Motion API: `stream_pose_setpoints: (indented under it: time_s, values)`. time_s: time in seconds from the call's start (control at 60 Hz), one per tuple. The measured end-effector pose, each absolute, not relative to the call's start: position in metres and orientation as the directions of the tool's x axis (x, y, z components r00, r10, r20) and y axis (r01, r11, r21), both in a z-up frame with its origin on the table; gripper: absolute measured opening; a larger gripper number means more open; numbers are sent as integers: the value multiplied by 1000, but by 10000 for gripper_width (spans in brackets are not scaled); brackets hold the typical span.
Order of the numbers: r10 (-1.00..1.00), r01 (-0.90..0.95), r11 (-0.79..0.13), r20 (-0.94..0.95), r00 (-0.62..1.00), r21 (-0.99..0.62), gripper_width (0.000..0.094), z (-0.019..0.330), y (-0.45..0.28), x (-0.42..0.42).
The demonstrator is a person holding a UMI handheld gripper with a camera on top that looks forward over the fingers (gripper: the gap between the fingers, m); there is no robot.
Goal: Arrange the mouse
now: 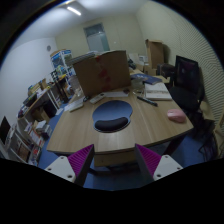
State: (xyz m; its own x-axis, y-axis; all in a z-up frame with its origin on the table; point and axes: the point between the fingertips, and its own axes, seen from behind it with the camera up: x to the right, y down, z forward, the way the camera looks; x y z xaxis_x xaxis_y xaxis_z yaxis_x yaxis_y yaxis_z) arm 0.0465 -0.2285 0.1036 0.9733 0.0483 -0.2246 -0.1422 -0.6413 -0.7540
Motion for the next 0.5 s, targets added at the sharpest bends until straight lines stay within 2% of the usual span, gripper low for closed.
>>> stream_pose_setpoints:
  time_s: [0.283,0.5]
  values:
    - [-21,-172,-631,-205,979,-756,820,98,-226,105]
    - [-85,-149,-622,-123,989,-768,818,75,-201,220]
